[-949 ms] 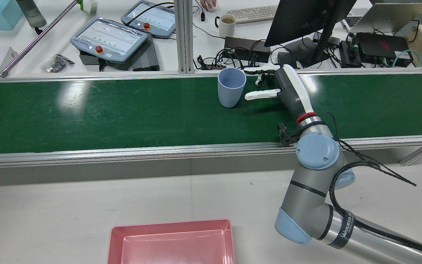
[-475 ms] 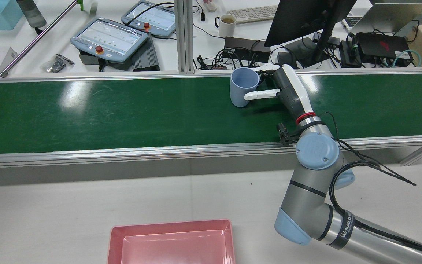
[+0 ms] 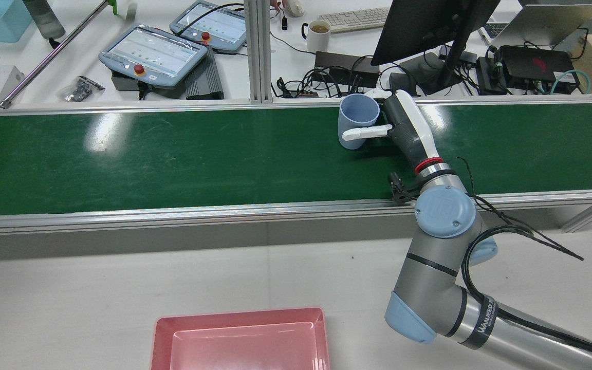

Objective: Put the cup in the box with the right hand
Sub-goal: 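Wait with the right hand as the blue-grey cup slides into it, then close the right hand around the cup and lift it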

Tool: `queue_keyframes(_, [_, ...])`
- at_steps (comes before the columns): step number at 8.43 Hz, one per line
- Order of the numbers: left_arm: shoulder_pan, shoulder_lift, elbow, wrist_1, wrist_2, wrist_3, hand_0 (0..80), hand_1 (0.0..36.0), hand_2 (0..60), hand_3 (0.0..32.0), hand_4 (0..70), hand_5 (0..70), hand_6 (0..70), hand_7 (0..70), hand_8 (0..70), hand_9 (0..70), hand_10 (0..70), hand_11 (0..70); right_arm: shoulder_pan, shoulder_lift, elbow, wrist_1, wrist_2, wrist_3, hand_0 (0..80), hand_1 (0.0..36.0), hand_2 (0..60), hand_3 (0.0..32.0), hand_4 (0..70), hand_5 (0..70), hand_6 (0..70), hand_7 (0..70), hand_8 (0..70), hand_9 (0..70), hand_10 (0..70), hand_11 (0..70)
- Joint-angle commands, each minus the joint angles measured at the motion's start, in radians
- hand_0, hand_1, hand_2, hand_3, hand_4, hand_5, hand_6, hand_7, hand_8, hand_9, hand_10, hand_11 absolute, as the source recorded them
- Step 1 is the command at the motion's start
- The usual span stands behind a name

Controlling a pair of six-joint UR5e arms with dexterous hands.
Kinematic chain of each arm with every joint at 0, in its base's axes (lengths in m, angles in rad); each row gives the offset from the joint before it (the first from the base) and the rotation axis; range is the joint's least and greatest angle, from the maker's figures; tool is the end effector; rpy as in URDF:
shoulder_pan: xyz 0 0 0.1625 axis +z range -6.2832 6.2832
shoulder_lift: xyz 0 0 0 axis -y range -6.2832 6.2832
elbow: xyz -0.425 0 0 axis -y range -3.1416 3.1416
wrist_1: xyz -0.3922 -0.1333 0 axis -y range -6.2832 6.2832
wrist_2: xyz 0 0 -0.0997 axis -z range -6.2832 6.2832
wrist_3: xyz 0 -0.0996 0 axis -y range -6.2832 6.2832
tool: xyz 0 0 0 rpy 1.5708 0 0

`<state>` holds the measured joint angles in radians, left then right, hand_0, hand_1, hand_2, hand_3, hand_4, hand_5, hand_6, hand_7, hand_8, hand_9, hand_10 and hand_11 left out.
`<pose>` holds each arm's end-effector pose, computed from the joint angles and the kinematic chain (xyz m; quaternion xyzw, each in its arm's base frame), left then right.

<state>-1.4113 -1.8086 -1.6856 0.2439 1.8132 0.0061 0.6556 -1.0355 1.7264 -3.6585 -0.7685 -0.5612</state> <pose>-0.0167 -0.5852 0.5287 -0.1371 0.7307 -0.6530 0.1445 -0.3543 -0.5309 0.3643 0.1230 -0.7383 0.6391 0.1772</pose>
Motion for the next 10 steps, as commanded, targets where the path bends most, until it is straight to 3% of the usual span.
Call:
queue_keyframes(1, [0.0, 0.0, 0.001, 0.0, 0.0, 0.0, 0.0, 0.0, 0.0, 0.0, 0.0, 0.0, 0.0, 0.0, 0.0, 0.0, 0.0, 0.0, 0.001, -0.001, 0.004, 0.0, 0.0, 0.0, 44.7, 0.0, 0.0, 4.8, 39.1, 2.3, 27.5, 70.0, 29.8, 54.2, 3.7, 5.0])
queue_keyframes(2, [0.0, 0.0, 0.001, 0.0, 0.0, 0.0, 0.0, 0.0, 0.0, 0.0, 0.0, 0.0, 0.0, 0.0, 0.0, 0.0, 0.0, 0.0, 0.001, -0.001, 0.007, -0.002, 0.002, -0.003, 45.5, 0.0, 0.0, 1.0, 44.3, 2.3, 27.9, 70.0, 30.1, 54.3, 3.8, 5.0])
queue_keyframes(4, [0.0, 0.0, 0.001, 0.0, 0.0, 0.0, 0.0, 0.0, 0.0, 0.0, 0.0, 0.0, 0.0, 0.0, 0.0, 0.0, 0.0, 0.0, 0.001, -0.005, 0.015, -0.003, 0.002, -0.017, 51.4, 0.8, 0.0, 0.0, 70.0, 3.4, 31.1, 70.0, 33.2, 57.0, 5.8, 8.0])
queue_keyframes(5, [0.0, 0.0, 0.0, 0.0, 0.0, 0.0, 0.0, 0.0, 0.0, 0.0, 0.0, 0.0, 0.0, 0.0, 0.0, 0.0, 0.0, 0.0, 0.001, -0.008, 0.016, -0.003, 0.002, -0.016, 59.7, 11.5, 0.0, 0.0, 70.0, 6.1, 32.6, 70.0, 36.6, 60.4, 7.8, 11.7])
queue_keyframes(6, [0.0, 0.0, 0.0, 0.0, 0.0, 0.0, 0.0, 0.0, 0.0, 0.0, 0.0, 0.0, 0.0, 0.0, 0.0, 0.0, 0.0, 0.0, 0.001, -0.014, 0.034, -0.006, 0.002, -0.019, 54.2, 16.3, 11.6, 0.0, 70.0, 6.1, 33.0, 70.0, 39.2, 63.5, 8.7, 12.8])
queue_keyframes(7, [0.0, 0.0, 0.0, 0.0, 0.0, 0.0, 0.0, 0.0, 0.0, 0.0, 0.0, 0.0, 0.0, 0.0, 0.0, 0.0, 0.0, 0.0, 0.002, -0.021, 0.056, -0.008, 0.002, -0.025, 51.7, 18.7, 24.6, 0.0, 64.2, 6.4, 33.3, 70.0, 41.1, 65.9, 9.4, 13.8])
queue_keyframes(9, [0.002, 0.0, 0.001, 0.0, 0.0, 0.0, 0.0, 0.0, 0.0, 0.0, 0.0, 0.0, 0.0, 0.0, 0.0, 0.0, 0.0, 0.0, 0.005, -0.089, 0.181, -0.009, 0.002, -0.086, 50.5, 20.9, 35.6, 0.0, 55.3, 7.3, 34.0, 70.0, 44.1, 69.9, 10.8, 16.0])
queue_keyframes(10, [0.0, 0.0, 0.001, 0.0, 0.0, 0.0, 0.0, 0.0, 0.0, 0.0, 0.0, 0.0, 0.0, 0.0, 0.0, 0.0, 0.0, 0.0, 0.006, -0.125, 0.258, -0.011, 0.002, -0.11, 50.5, 21.2, 35.8, 0.0, 52.0, 7.5, 34.1, 70.0, 44.3, 70.0, 10.9, 16.3])
